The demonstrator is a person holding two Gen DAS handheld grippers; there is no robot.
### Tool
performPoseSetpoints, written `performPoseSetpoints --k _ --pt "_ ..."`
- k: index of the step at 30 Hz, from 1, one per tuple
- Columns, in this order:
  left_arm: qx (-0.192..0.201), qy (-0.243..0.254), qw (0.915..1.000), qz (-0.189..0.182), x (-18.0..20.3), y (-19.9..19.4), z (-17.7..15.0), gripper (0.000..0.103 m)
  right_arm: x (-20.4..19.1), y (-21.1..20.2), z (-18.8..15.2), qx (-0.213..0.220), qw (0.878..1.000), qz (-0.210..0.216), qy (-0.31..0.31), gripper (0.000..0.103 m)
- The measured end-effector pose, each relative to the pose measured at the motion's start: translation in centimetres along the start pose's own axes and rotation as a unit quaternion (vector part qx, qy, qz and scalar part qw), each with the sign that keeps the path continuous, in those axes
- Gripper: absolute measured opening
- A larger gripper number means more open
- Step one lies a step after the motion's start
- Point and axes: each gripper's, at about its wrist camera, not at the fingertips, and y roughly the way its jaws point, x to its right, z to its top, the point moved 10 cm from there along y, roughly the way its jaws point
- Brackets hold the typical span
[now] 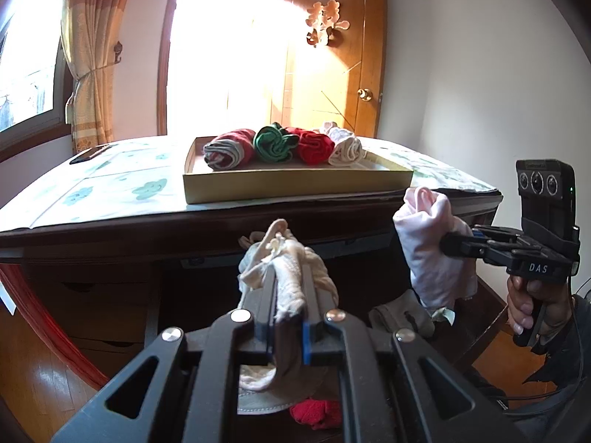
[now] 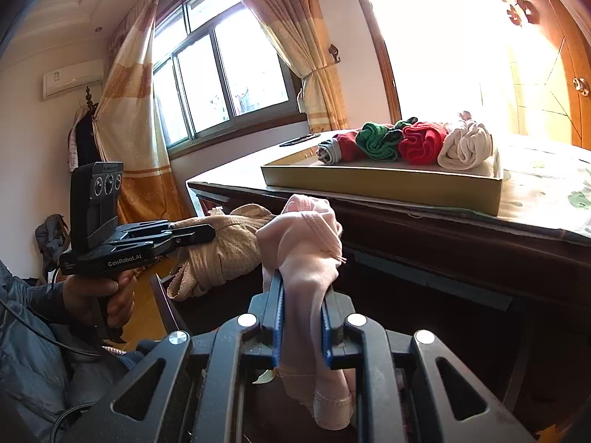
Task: Take underwear out of drawer
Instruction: 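Carry both held garments up out of the drawer toward the tray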
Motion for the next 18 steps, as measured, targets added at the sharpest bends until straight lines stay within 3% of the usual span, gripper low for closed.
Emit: performPoseSetpoints --k 18 --pt "0.069 0.017 0.9974 0.015 0.2 -3.6 3.8 0.007 -0.2 -2.2 1.7 0.065 0.997 0.008 0.026 0.018"
